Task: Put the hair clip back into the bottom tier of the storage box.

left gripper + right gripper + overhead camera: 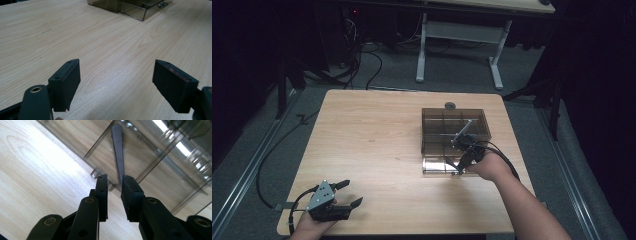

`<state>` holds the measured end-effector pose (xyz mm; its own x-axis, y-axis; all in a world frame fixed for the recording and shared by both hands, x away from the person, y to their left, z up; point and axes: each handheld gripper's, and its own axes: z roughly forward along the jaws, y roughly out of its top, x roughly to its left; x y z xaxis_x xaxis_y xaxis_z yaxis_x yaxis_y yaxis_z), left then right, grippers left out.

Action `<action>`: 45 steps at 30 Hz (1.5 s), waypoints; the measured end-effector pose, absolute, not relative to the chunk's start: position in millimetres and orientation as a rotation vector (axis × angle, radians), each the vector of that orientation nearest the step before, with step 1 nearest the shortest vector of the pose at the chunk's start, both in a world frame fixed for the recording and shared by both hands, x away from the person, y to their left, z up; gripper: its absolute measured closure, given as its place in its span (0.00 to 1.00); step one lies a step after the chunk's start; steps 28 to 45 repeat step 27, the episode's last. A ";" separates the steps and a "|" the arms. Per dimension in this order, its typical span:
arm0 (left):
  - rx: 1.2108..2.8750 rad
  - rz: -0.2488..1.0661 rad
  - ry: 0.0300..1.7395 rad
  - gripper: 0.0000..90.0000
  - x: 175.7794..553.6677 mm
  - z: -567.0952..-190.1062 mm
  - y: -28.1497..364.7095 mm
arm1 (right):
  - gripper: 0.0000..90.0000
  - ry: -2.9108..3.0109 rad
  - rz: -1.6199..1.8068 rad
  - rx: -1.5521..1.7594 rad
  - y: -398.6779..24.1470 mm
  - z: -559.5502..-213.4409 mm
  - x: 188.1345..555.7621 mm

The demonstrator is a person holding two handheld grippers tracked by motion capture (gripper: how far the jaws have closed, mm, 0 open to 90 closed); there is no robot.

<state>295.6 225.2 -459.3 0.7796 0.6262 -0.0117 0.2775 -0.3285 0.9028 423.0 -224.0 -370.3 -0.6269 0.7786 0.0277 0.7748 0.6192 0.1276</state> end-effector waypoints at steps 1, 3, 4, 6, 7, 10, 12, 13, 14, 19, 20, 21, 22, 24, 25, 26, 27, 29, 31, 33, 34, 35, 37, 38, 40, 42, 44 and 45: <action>1.922 0.416 0.684 0.25 295.5 -459.3 225.2 | 0.84 2.788 0.190 1.359 -223.8 -370.3 419.8; 1.921 0.417 0.685 0.25 295.6 -459.4 225.1 | 0.82 2.768 0.250 1.368 -226.5 -370.1 412.7; 1.920 0.417 0.685 0.25 295.7 -459.4 225.0 | 0.77 2.753 0.269 1.363 -227.4 -370.5 407.1; 1.919 0.417 0.688 0.25 295.7 -459.5 224.9 | 0.75 2.705 0.338 1.377 -229.4 -371.2 399.7; 1.919 0.417 0.688 0.25 295.7 -459.5 224.9 | 0.75 2.705 0.338 1.377 -229.4 -371.2 399.7; 1.922 0.417 0.689 0.25 295.8 -459.4 225.1 | 0.71 2.633 0.466 1.386 -232.2 -376.6 385.6; 1.922 0.416 0.690 0.25 295.8 -459.4 225.0 | 0.69 2.590 0.536 1.359 -232.3 -384.7 373.7; 1.922 0.416 0.691 0.25 295.9 -459.4 225.0 | 0.68 2.547 0.624 1.342 -232.9 -394.6 361.7; 1.921 0.416 0.692 0.25 295.8 -459.4 225.0 | 0.68 2.547 0.624 1.342 -232.9 -394.6 361.7; 1.918 0.422 0.696 0.25 295.6 -459.4 225.1 | 0.64 2.280 0.926 1.309 -239.9 -422.9 325.2; 1.918 0.422 0.696 0.25 295.6 -459.4 225.1 | 0.64 2.280 0.926 1.309 -239.9 -422.9 325.2; 1.918 0.424 0.697 0.25 295.6 -459.4 225.0 | 0.64 2.238 0.964 1.301 -240.6 -427.0 319.8; 1.918 0.424 0.698 0.25 295.5 -459.4 225.0 | 0.63 2.159 1.023 1.279 -241.8 -434.1 310.2; 1.916 0.423 0.699 0.25 295.6 -459.4 225.1 | 0.63 2.088 1.091 1.279 -244.1 -439.4 303.8; 1.913 0.424 0.699 0.25 295.3 -459.4 225.3 | 0.64 2.054 1.117 1.288 -245.3 -441.4 301.6; 1.913 0.424 0.699 0.25 295.3 -459.4 225.3 | 0.64 2.054 1.117 1.288 -245.3 -441.4 301.6; 1.913 0.425 0.699 0.25 295.3 -459.4 225.5 | 0.64 2.029 1.135 1.291 -246.2 -443.1 300.0; 1.913 0.425 0.699 0.25 295.3 -459.4 225.5 | 0.64 2.029 1.135 1.291 -246.2 -443.1 300.0; 1.913 0.425 0.699 0.25 295.3 -459.4 225.5 | 0.64 2.029 1.135 1.291 -246.2 -443.1 300.0; 1.913 0.425 0.699 0.25 295.3 -459.4 225.5 | 0.64 2.029 1.135 1.291 -246.2 -443.1 300.0; 1.913 0.425 0.699 0.25 295.3 -459.4 225.5 | 0.64 2.029 1.135 1.291 -246.2 -443.1 300.0; 1.913 0.425 0.699 0.25 295.3 -459.4 225.5 | 0.64 2.029 1.135 1.291 -246.2 -443.1 300.0; 1.913 0.425 0.699 0.25 295.3 -459.4 225.5 | 0.64 2.029 1.135 1.291 -246.2 -443.1 300.0; 1.913 0.425 0.699 0.25 295.3 -459.4 225.5 | 0.64 2.029 1.135 1.291 -246.2 -443.1 300.0; 1.913 0.425 0.699 0.25 295.3 -459.4 225.5 | 0.64 2.029 1.135 1.291 -246.2 -443.1 300.0; 1.913 0.425 0.699 0.25 295.3 -459.4 225.5 | 0.64 2.029 1.135 1.291 -246.2 -443.1 300.0; 1.913 0.425 0.699 0.25 295.3 -459.4 225.5 | 0.64 2.029 1.135 1.291 -246.2 -443.1 300.0; 1.913 0.425 0.699 0.25 295.3 -459.4 225.5 | 0.64 2.029 1.135 1.291 -246.2 -443.1 300.0</action>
